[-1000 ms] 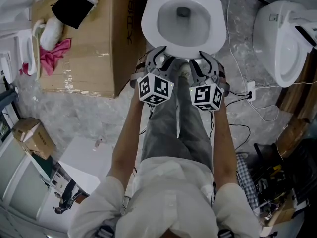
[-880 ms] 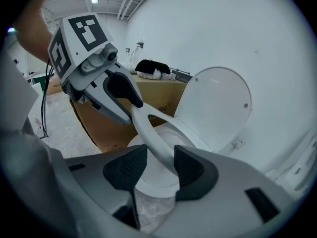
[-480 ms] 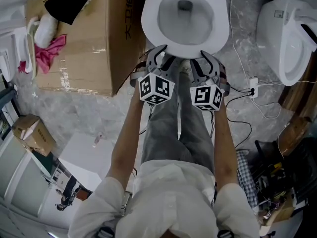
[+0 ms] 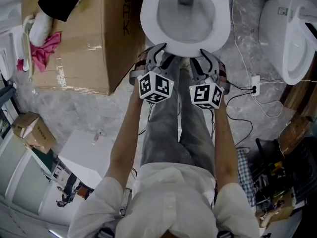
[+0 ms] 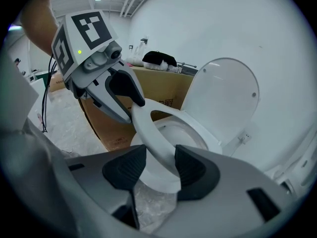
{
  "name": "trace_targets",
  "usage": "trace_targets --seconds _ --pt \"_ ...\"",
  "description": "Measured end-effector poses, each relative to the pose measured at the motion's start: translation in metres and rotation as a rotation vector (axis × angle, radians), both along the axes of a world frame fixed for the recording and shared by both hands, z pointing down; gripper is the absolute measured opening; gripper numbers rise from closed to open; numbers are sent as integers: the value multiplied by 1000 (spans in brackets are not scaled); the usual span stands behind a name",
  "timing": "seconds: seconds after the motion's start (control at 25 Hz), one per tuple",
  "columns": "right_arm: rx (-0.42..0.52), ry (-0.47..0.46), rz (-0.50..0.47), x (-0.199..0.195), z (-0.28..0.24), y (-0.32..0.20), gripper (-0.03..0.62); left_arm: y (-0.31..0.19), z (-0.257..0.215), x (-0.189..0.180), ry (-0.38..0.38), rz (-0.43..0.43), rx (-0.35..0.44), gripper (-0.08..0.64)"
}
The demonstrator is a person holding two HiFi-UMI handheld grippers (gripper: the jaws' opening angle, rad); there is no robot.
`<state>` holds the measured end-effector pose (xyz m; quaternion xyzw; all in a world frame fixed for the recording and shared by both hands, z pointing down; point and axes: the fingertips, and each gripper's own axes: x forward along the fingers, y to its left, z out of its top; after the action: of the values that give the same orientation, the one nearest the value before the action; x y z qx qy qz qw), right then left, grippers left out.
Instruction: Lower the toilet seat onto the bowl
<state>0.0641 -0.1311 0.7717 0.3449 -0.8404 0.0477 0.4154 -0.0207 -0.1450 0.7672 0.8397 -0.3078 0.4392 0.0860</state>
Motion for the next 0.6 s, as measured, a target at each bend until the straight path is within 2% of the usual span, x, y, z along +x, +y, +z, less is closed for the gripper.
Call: trace_targets --seconds 0.6 --pt "-49 27 -63 -1 44 18 201 18 41 0 -34 33 -41 236"
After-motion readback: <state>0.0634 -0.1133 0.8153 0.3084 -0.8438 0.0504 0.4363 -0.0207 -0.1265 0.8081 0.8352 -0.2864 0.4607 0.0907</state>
